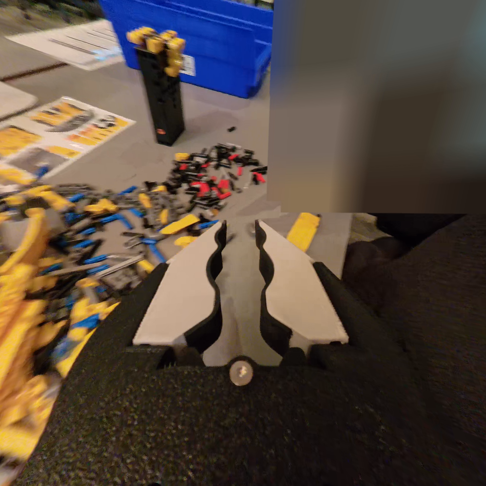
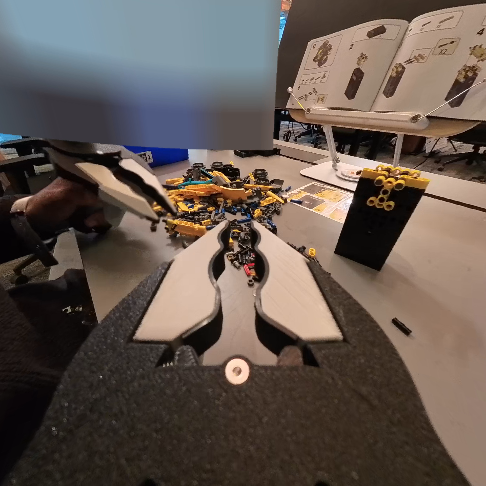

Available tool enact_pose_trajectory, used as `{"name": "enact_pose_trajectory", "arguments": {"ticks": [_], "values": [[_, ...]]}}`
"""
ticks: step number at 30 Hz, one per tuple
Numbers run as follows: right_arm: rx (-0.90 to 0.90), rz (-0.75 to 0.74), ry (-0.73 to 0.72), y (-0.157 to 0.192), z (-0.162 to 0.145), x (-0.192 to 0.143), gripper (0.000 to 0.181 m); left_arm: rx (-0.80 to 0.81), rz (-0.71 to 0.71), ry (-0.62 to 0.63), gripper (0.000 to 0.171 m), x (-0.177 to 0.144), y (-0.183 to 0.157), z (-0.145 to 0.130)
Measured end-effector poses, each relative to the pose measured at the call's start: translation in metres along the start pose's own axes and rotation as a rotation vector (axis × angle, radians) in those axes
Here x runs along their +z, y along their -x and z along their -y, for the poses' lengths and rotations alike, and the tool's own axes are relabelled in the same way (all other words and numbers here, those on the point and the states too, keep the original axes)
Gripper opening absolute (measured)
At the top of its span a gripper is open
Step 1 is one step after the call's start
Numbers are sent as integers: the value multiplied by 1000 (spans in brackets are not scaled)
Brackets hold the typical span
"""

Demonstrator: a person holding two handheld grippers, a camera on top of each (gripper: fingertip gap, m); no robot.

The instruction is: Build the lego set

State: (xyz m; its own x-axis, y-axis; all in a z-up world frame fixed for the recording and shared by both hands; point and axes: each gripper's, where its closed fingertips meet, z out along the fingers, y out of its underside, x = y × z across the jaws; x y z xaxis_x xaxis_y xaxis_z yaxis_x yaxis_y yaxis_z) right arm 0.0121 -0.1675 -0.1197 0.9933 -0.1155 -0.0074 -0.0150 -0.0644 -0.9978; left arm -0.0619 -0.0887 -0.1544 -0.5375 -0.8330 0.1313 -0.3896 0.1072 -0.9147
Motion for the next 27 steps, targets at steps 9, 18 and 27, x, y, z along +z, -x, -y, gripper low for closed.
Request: {"name": "enact_pose_trajectory", "arguments": {"ticks": [9,18,27], "values": [[6,-1,3,-1,0,0,14,79,231,131,55,-12,34,-30],[-8,-3,8,0,-1,1,14,76,241,211,51,-12,34,-43],[-22,-5,10,2,-1,1,14,119,285,304,14,-12,38,-58]]}}
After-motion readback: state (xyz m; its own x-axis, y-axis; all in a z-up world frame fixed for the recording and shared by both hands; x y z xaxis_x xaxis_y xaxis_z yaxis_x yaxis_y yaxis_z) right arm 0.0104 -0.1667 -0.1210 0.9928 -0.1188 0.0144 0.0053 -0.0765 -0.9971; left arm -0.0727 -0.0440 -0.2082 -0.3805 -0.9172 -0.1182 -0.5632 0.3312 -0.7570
